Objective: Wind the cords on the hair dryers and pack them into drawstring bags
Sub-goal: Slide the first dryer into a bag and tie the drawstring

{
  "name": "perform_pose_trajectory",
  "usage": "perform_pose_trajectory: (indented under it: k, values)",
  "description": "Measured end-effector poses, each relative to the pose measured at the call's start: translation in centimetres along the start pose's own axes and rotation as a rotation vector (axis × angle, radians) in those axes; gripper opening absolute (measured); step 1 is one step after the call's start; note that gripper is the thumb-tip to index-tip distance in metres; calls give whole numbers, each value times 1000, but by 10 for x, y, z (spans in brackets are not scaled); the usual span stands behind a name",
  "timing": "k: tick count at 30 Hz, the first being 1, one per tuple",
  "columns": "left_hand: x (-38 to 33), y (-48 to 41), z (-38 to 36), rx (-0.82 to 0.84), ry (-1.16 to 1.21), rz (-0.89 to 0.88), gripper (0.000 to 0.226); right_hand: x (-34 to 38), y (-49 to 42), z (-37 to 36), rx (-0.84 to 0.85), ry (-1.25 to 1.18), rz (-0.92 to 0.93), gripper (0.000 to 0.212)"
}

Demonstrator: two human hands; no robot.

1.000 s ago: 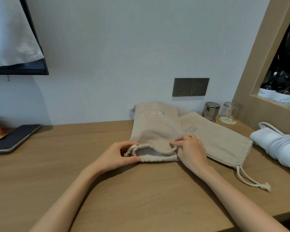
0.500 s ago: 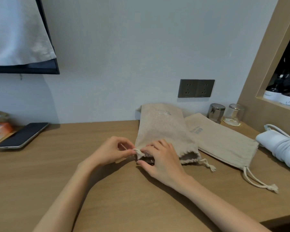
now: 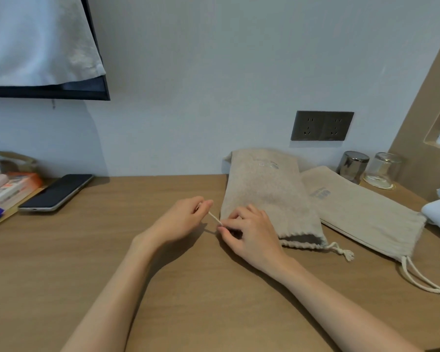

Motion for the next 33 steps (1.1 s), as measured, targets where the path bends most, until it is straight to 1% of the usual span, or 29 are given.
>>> perform_pose_trajectory:
  k: [2, 5, 7, 10, 12, 16, 18, 20, 22, 23, 25, 28, 30, 33]
  values:
    - [8, 0, 8, -97, -16, 15, 41, -5, 2, 5, -28, -2, -13, 20]
    - [38, 6, 29, -267, -92, 141, 40, -14, 7, 12, -37, 83, 9, 22]
    - [49, 10, 34, -311, -138, 202, 43, -18, 12, 15, -33, 146, 40, 28]
    - [44, 11, 34, -345, -155, 214, 46, -25, 17, 20, -56, 139, 35, 30]
    - [41, 10, 34, -353, -143, 193, 46, -29, 18, 22, -65, 109, 25, 31]
    - [41, 7, 28, -290, -134, 105, 42, -39, 25, 37, -130, 18, 34, 30]
    - [33, 6, 27, -338, -110, 52, 30, -44, 33, 49, -183, 15, 35, 29]
    - [20, 6, 30, -437, -30, -1, 19, -50, 41, 61, -220, 50, 22, 28]
    - [1, 10, 30, -510, 8, -86, 18, -61, 51, 71, -243, 71, -20, 27]
    - [-12, 12, 27, -517, -2, -144, 18, -68, 57, 76, -251, 71, -48, 25]
    - [-42, 18, 10, -460, -46, -265, 19, -84, 69, 86, -251, 87, -111, 23]
    - [-81, 21, -30, -281, -75, -391, 27, -110, 87, 99, -218, 148, -198, 29]
    - [-101, 16, -57, -180, -124, -475, 32, -123, 94, 106, -177, 178, -224, 28]
    - [-121, 4, -94, -41, -217, -522, 39, -130, 99, 101, -67, 159, -236, 25]
Point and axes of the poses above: each hand's wrist, its own y-axis away from the middle knuckle, its own z-axis out of the back of the hand, x = y × z, the point moved 9 cm from there along -y, towards the middle knuckle, and after that the axes turned 3 degrees about -z, right-handed, at the moved point
